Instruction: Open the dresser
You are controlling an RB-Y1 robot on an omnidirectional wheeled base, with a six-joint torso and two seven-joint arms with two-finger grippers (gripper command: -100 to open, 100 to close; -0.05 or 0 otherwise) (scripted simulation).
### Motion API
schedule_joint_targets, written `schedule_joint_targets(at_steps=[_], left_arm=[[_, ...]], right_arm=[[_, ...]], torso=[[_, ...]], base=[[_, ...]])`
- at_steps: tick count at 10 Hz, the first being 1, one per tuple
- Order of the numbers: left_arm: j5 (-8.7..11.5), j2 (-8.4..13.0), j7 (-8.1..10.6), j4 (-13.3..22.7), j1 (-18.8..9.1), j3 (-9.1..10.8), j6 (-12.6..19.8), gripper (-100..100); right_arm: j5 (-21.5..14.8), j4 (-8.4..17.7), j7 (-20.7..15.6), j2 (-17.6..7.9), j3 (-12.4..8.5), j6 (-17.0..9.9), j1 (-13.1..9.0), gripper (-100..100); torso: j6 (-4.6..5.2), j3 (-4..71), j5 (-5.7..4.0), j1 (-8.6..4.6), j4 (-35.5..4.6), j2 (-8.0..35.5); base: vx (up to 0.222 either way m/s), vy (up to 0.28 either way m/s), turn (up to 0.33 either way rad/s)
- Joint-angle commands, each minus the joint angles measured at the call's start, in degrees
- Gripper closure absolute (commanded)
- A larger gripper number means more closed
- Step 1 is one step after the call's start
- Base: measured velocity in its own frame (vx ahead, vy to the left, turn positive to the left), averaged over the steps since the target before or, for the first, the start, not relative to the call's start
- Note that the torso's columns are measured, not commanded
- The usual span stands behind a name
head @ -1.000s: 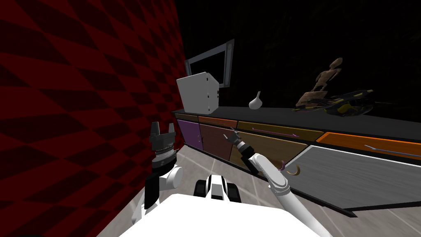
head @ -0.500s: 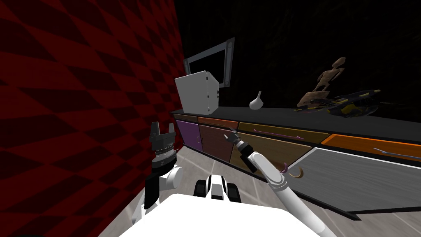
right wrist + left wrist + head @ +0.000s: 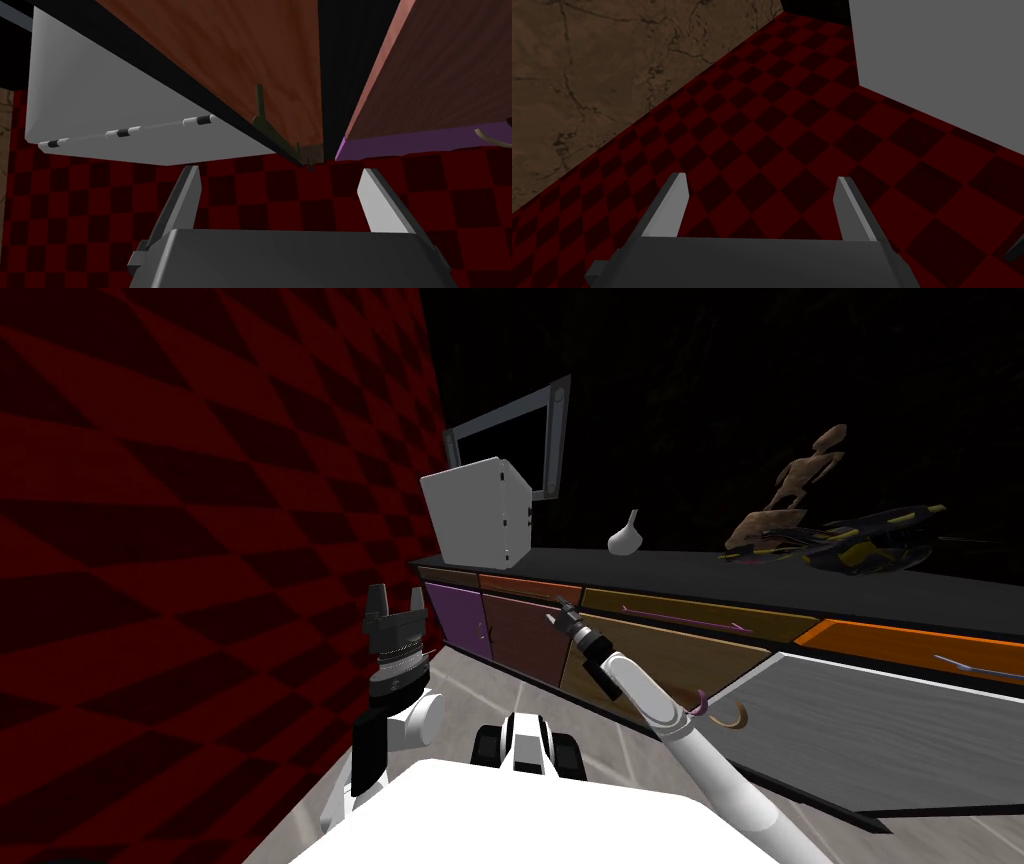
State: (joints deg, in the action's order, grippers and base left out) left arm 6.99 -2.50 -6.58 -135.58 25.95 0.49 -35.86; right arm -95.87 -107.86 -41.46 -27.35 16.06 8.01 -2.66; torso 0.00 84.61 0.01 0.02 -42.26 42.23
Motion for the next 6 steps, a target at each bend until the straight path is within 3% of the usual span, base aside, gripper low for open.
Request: schedule_joint_targets(at_steps=[1,5,6], left_arm=[[0.0,0.0,0.0,0.0,0.0,0.0,0.0,0],[0.0,0.0,0.0,0.0,0.0,0.0,0.0,0],[0.0,0.0,0.0,0.0,0.0,0.0,0.0,0]], right_arm=[[-2.4,0.9,-2.5,-0.9,0.4,-0.3,-1.0,-100],[-5.9,1.7,-4.1,-2.2,1.1,-0.8,-2.2,-100],[-5.2,1.5,-3.8,-1.9,0.9,-0.7,-1.9,-100]], torso=[[0.0,-0.1,-0.01,-0.03,0.0,0.1],[0.0,0.0,-0.01,-0.02,0.0,0.0],[0.0,0.0,0.0,0.0,0.0,0.0]], base=[[0.035,0.009,-0.012],[0.029,0.006,-0.011],[0.016,0.004,-0.001]])
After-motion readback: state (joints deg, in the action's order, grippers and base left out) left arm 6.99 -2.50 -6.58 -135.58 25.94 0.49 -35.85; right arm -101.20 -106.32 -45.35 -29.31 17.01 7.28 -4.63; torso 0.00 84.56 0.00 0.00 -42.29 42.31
